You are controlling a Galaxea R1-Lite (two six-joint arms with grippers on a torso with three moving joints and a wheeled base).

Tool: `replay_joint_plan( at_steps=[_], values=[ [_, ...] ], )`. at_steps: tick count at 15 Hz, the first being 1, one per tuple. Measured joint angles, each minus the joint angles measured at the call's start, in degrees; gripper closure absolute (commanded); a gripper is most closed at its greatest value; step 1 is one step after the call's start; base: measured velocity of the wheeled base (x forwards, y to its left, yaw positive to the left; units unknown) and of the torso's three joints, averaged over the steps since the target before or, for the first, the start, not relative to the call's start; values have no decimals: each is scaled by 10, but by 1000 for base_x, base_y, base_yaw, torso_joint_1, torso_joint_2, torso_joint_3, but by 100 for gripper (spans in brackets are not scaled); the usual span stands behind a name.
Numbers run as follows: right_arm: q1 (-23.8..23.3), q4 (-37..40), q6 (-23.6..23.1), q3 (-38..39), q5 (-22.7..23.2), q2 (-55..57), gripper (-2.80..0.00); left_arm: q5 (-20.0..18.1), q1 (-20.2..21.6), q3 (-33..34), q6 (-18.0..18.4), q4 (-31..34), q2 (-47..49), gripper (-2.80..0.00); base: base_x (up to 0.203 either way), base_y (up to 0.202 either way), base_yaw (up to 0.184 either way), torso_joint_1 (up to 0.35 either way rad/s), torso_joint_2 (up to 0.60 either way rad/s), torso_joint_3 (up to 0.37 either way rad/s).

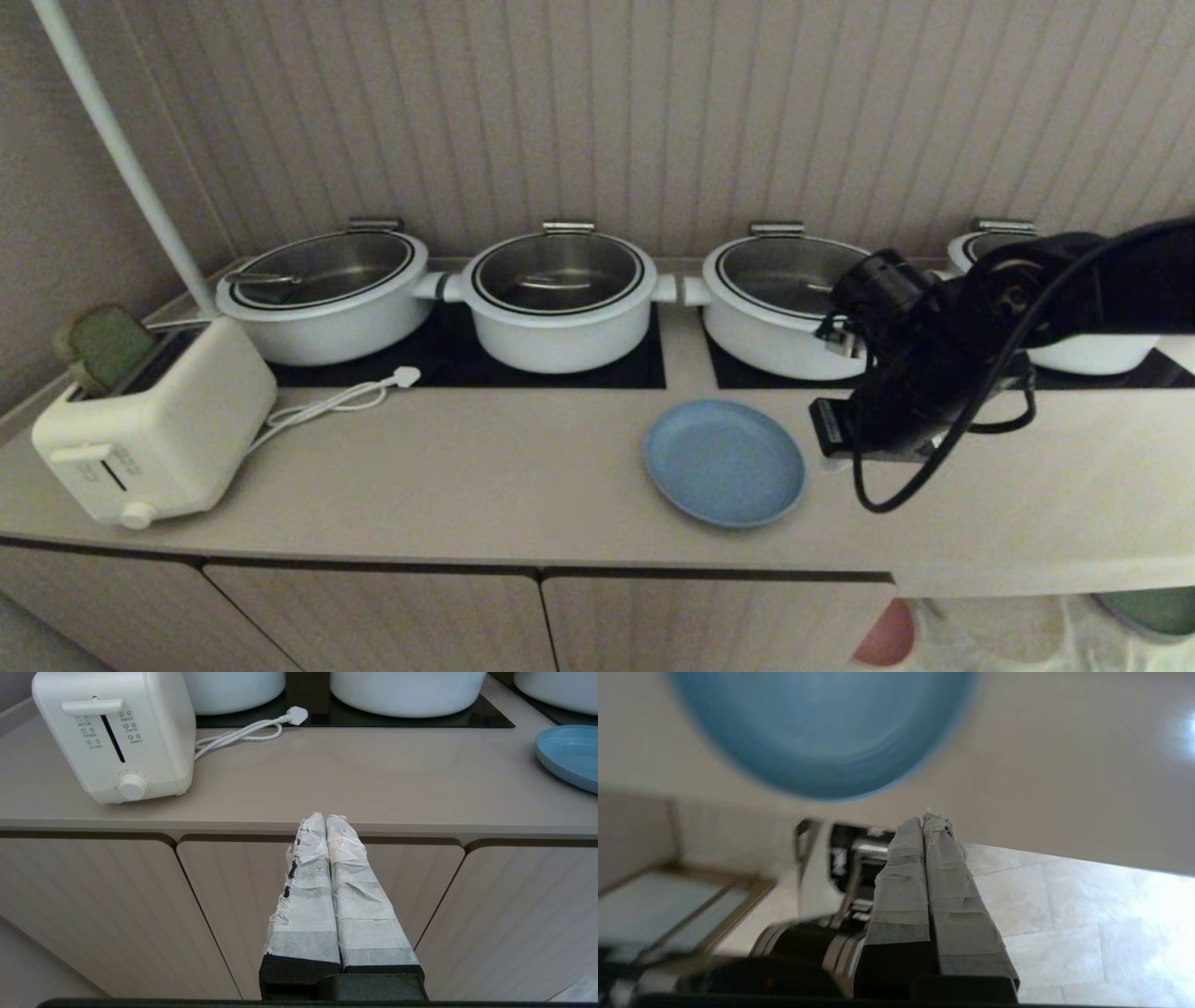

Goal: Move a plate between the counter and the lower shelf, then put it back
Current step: Pick up the plate

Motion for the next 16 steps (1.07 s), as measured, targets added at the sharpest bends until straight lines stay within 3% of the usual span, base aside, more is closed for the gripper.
replay_joint_plan(
  at_steps=[2,7,11,16],
  values=[
    [0,0,-16,-1,40,-7,0,0,0,0,0,0,0,0,0,0,0,0,0,0],
    [8,8,-105,-17,40,-10,0,0,0,0,0,0,0,0,0,0,0,0,0,0],
    [6,14,-112,-29,4,15,0,0,0,0,-1,0,0,0,0,0,0,0,0,0],
    [-3,14,-111,-48,4,48,0,0,0,0,0,0,0,0,0,0,0,0,0,0]
  ],
)
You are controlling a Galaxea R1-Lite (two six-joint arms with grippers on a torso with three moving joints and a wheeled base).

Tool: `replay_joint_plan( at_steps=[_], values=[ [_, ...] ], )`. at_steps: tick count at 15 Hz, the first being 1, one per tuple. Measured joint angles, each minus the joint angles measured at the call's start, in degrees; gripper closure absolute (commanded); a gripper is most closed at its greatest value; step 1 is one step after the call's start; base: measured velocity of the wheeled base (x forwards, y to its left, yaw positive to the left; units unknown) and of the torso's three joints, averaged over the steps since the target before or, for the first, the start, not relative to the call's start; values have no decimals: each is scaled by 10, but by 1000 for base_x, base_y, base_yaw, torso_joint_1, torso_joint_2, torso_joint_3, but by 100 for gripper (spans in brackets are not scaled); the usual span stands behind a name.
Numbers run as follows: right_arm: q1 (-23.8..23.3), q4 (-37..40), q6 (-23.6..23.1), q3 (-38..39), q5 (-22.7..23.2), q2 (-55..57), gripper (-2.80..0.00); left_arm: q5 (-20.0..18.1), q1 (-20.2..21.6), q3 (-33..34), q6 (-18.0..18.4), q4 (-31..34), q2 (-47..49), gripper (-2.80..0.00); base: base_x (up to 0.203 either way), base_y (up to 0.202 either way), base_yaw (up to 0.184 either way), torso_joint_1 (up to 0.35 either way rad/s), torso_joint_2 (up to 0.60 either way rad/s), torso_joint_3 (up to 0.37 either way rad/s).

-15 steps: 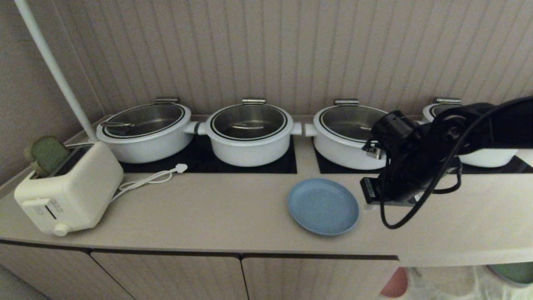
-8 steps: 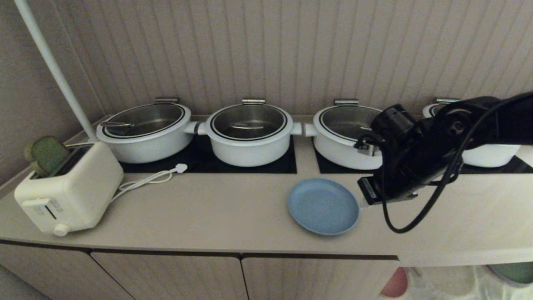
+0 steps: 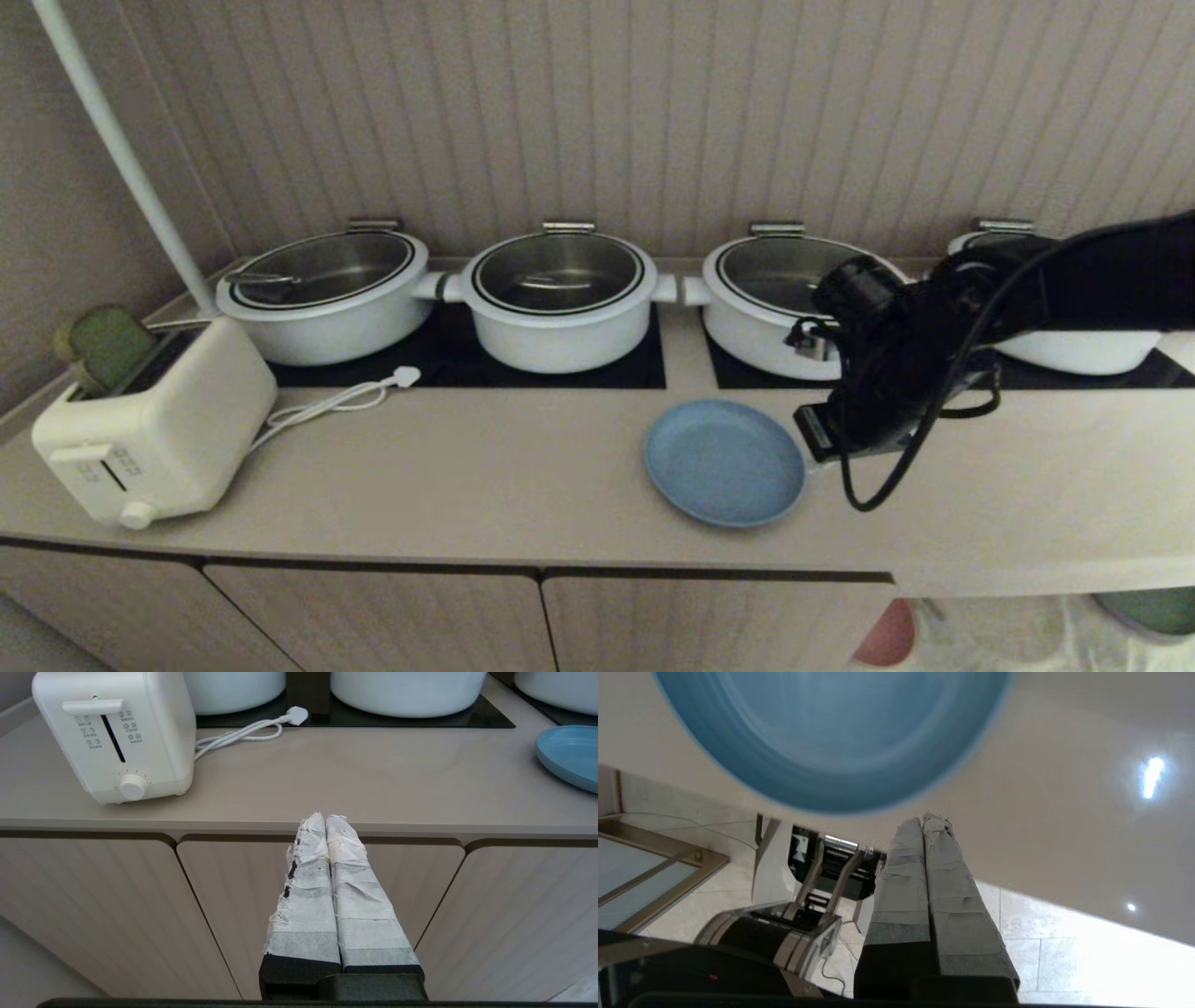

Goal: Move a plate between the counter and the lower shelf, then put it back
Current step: Pick up the plate

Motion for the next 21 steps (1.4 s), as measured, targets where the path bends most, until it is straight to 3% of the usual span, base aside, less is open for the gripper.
replay_joint_plan(
  at_steps=[14,15,21],
  values=[
    [-23,6,-1,-56,-1,67,0,0,0,0,0,0,0,0,0,0,0,0,0,0],
    [-24,6,0,-57,0,67,-280,0,0,0,0,0,0,0,0,0,0,0,0,0],
    [-24,8,1,-55,-1,73,-280,0,0,0,0,0,0,0,0,0,0,0,0,0]
  ],
)
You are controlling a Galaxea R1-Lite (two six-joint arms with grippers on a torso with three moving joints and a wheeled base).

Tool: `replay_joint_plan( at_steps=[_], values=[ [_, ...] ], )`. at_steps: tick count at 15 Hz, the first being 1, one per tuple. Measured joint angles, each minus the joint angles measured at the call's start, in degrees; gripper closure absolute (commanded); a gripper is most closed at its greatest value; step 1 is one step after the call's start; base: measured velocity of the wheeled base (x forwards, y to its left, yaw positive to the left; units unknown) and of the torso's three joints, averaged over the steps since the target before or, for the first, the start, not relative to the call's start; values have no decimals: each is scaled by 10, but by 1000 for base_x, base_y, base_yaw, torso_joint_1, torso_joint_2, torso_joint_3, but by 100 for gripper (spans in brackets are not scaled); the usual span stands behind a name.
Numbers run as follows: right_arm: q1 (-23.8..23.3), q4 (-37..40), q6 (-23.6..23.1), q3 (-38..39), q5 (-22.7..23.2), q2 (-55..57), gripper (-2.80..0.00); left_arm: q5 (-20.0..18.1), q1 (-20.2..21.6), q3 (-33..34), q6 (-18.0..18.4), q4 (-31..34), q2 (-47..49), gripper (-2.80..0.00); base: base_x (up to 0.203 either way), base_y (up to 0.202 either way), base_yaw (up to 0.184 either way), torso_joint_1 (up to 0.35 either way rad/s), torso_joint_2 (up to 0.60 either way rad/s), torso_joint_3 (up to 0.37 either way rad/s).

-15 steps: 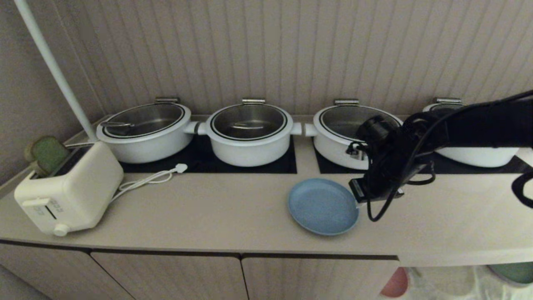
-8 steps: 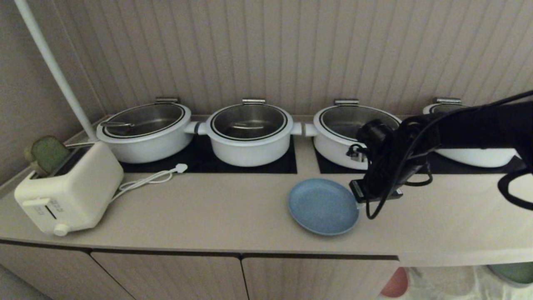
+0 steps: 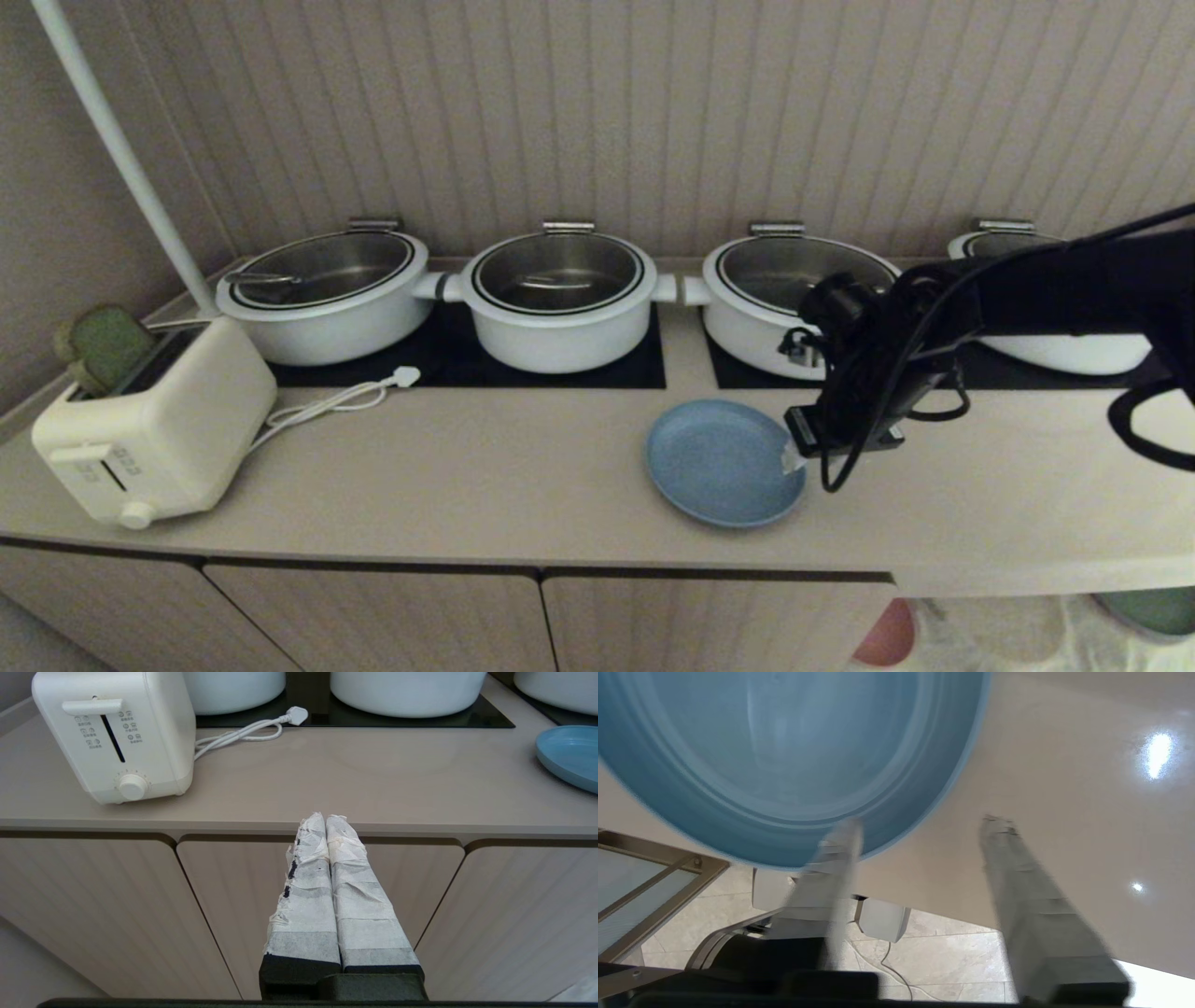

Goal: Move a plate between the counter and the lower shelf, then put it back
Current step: Pick up the plate

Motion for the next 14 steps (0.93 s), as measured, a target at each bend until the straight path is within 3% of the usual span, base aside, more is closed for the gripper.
replay_joint_plan(
  at_steps=[6,14],
  values=[
    [-2,-6,0,-4,-1,18,-280,0,0,0,0,0,0,0,0,0,0,0,0,0],
    [-3,0,0,-71,-2,65,-280,0,0,0,0,0,0,0,0,0,0,0,0,0]
  ],
)
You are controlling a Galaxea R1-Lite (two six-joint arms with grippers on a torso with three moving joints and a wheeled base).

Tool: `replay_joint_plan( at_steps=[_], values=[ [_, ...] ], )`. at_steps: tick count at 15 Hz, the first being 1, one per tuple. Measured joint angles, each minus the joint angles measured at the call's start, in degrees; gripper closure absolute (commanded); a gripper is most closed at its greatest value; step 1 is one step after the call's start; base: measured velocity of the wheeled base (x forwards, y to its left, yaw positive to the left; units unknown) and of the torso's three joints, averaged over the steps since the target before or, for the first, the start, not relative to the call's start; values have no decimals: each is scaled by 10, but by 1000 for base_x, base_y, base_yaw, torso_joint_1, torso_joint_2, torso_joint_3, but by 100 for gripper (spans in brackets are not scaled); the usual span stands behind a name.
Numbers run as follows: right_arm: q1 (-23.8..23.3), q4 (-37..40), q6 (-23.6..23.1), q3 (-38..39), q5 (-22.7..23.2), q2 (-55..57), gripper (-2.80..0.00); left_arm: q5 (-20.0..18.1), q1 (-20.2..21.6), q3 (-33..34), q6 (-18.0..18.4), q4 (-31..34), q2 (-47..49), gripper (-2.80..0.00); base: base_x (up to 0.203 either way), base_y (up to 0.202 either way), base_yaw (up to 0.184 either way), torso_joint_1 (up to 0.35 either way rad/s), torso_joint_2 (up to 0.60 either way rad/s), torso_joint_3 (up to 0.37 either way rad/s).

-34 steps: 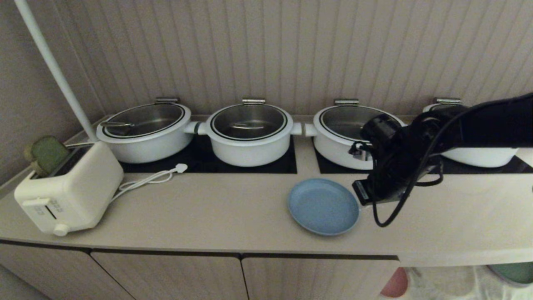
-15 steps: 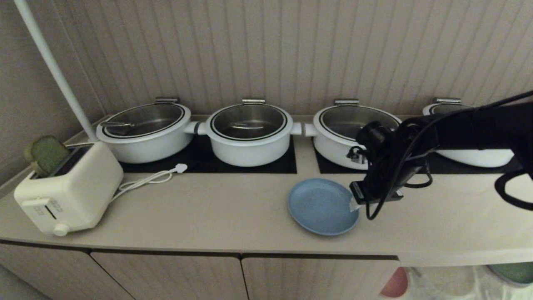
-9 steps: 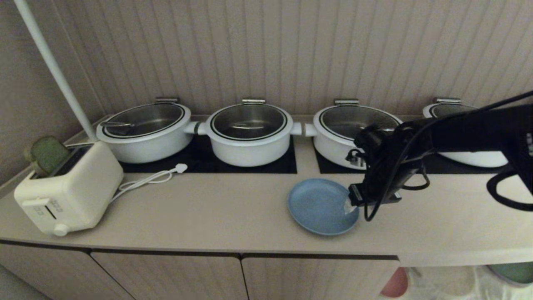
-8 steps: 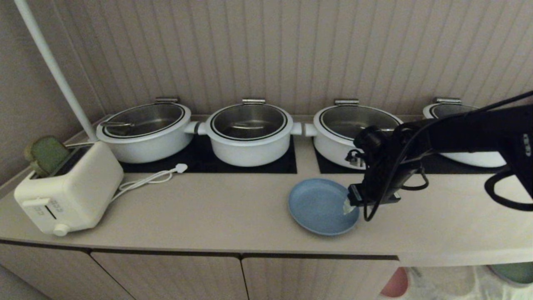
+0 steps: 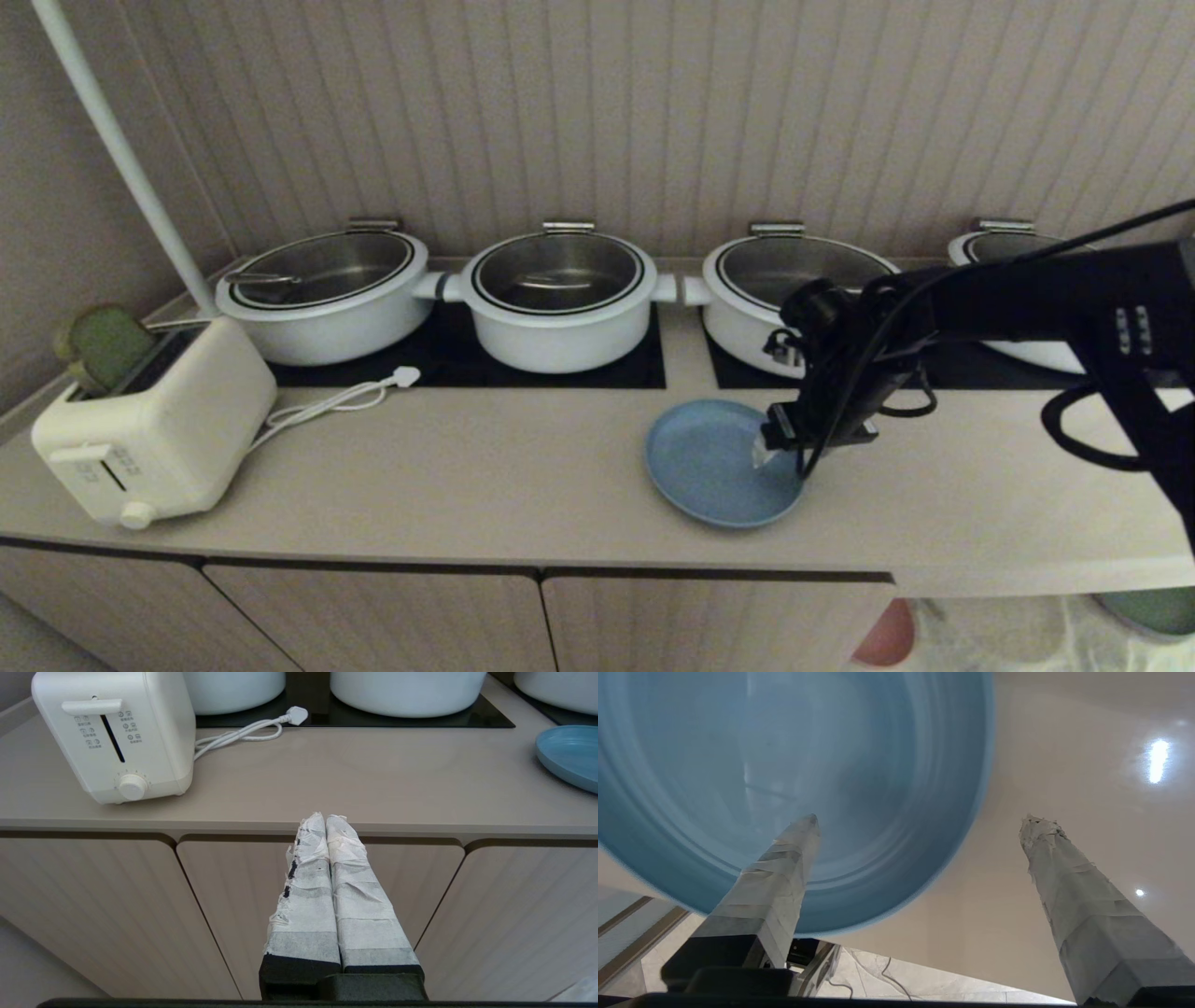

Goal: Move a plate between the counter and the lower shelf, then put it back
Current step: Pick up the plate

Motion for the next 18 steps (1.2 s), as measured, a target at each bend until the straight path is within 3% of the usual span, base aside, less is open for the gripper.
replay_joint_plan(
  at_steps=[18],
  values=[
    [0,-5,37,-9,4,28,-280,0,0,0,0,0,0,0,0,0,0,0,0,0]
  ],
)
